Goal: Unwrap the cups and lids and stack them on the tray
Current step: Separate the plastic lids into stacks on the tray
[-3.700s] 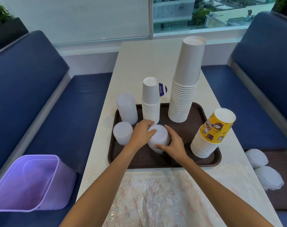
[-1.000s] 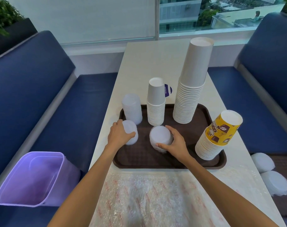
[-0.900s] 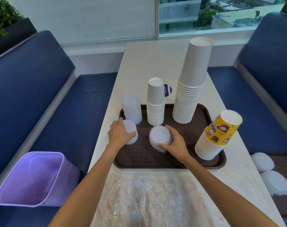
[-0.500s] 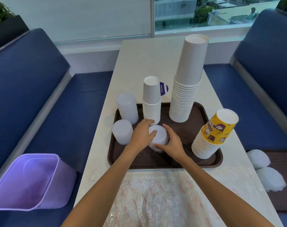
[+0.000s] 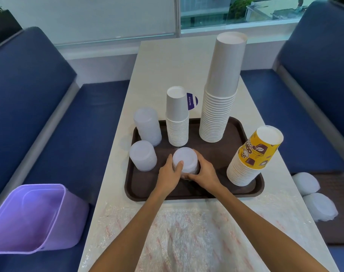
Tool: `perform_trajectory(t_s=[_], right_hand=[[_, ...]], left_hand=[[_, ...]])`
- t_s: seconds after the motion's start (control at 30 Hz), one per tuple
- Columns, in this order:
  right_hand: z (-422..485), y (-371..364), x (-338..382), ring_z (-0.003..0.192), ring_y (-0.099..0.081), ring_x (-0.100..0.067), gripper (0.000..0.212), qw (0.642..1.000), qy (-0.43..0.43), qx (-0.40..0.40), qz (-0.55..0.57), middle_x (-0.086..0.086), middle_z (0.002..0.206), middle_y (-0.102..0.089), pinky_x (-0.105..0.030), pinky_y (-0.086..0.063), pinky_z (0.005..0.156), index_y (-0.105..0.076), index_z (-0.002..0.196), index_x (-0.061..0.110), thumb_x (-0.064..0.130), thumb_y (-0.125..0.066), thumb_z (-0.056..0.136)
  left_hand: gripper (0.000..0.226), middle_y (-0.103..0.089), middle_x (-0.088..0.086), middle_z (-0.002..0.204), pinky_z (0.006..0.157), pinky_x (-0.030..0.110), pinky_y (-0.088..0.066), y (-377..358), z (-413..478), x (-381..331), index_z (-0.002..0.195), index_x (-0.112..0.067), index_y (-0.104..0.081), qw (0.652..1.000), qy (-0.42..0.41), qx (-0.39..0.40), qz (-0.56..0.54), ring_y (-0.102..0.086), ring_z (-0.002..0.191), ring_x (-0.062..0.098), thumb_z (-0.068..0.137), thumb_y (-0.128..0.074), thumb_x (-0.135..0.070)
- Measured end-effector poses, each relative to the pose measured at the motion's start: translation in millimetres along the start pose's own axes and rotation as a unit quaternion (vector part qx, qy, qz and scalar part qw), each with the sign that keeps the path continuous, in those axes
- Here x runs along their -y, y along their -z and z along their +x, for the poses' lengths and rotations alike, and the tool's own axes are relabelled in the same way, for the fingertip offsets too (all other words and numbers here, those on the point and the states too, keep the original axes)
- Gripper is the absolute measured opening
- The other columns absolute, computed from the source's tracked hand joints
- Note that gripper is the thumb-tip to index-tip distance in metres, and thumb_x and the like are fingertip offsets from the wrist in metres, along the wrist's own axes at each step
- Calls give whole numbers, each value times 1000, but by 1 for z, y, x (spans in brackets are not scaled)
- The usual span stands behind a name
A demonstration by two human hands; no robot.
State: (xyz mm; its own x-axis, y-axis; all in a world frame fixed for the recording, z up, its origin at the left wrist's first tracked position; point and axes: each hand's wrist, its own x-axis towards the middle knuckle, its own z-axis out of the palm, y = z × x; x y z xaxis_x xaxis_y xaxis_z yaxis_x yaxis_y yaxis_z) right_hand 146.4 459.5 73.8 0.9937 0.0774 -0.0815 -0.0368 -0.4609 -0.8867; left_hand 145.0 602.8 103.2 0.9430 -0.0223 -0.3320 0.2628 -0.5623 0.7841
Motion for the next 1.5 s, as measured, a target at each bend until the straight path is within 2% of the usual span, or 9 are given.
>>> perform_trajectory(t_s=[0.1,0.2,0.3,0.4,0.57,0.87,1.1,1.3,1.5], right_hand=[[2,2,1,135,-38,-21,96,1000,-11,16,-2,-4,147,-41,-37,-34,111,-27,147,16,21,-84,70],[1,4,3,131,-40,-15,104,999,-14,25,24,1,146,-41,-29,-34,108,-28,147,17,27,-88,63],[-1,3,6,122,-44,-8,93,999,-9,11,48,2,139,-48,-25,-39,103,-36,141,19,27,-88,64],[-2,3,7,117,-45,-7,79,999,-3,-3,44,0,134,-52,-25,-41,102,-42,136,17,22,-85,69],[0,3,8,117,-46,-10,79,999,-9,-1,41,-2,134,-53,-34,-42,104,-42,136,16,20,-84,69],[1,4,9,121,-48,-15,83,999,-21,8,39,-2,135,-53,-28,-42,100,-41,138,17,21,-85,68],[2,7,11,124,-47,-19,86,999,-28,16,15,-2,136,-51,-33,-42,103,-40,138,14,24,-86,67],[2,7,12,127,-43,-21,83,999,-28,23,0,-2,138,-47,-38,-39,108,-39,138,17,24,-85,69],[4,7,11,126,-44,-21,83,999,-33,24,-9,-1,137,-48,-36,-39,106,-40,138,18,27,-85,68]], left_hand=[[61,-37,10,149,111,39,-34,5,8,-5,149,-9,-23,999,8,14,51,-38,135,27,98,-45,-35],[56,-44,11,142,105,36,-37,10,16,-15,142,-9,-36,988,-42,-18,146,-43,128,26,94,-54,-30],[51,-44,11,137,101,34,-37,15,23,-27,138,-10,-44,979,-75,-41,185,-43,125,26,91,-58,-26],[46,-47,13,132,97,32,-39,16,31,-34,134,-9,-48,971,-78,-17,224,-46,119,27,92,-57,-27],[48,-47,14,129,97,34,-41,19,38,-36,132,-10,-49,963,-63,0,263,-47,117,27,91,-60,-32],[40,-54,8,123,91,30,-44,24,31,-42,121,-12,-52,970,-81,-32,228,-52,112,22,88,-65,-29],[25,-61,7,104,79,26,-45,51,19,-56,114,-8,-57,992,-78,-82,47,-57,96,19,92,-59,-19],[28,-59,6,106,78,26,-40,108,16,-37,116,-5,-58,976,7,-216,-22,-53,94,19,92,-59,-20],[29,-59,12,121,80,30,-40,119,13,-11,120,-2,-57,960,80,-269,3,-55,109,29,94,-55,-17]])
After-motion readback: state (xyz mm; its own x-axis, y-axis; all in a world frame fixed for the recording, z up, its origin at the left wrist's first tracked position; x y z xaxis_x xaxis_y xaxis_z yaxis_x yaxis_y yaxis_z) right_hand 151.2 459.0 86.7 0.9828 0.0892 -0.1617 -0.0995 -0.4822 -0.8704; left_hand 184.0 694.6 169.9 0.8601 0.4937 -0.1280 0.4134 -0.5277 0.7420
